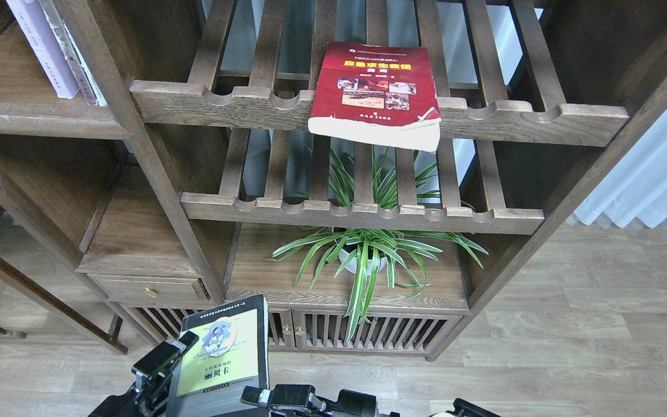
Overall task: Organize books on shelf
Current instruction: 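Lower the dark green book and grasp it with the left gripper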
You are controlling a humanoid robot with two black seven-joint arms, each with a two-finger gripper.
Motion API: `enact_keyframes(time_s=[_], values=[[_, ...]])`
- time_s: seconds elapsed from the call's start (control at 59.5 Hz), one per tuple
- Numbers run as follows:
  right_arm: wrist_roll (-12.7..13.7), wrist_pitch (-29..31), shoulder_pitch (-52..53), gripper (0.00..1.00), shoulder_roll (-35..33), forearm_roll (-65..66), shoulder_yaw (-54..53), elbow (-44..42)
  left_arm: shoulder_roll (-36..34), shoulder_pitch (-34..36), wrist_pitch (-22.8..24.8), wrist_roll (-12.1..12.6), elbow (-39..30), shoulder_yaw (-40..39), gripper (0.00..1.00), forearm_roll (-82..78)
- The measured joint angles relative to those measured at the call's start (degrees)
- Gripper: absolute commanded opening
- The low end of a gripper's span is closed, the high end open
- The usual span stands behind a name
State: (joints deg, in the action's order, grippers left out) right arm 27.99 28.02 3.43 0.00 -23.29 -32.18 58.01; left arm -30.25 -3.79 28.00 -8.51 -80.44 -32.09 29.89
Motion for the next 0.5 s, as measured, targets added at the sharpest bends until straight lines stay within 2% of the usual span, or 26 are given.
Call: enact_keyframes(time_s=[0.101,0.185,0.504], values=[[0.0,0.0,0.0,0.03,0.0,0.0,0.0,0.0,-0.1,-0.1,0.0,-0.5,0.0,0.3,0.09,-0.1],[0.0,0.0,0.0,0.03,0.0,0.0,0.0,0.1,-0.6,0.0,0.0,-1.9,-0.1,1.2,0.08,-0.1],[0.0,0.0,0.4,0.03,0.0,0.4,-0.6,0.4,-4.2,0.0,0.0,-2.6,-0.5,1.4,0.08,-0.5]])
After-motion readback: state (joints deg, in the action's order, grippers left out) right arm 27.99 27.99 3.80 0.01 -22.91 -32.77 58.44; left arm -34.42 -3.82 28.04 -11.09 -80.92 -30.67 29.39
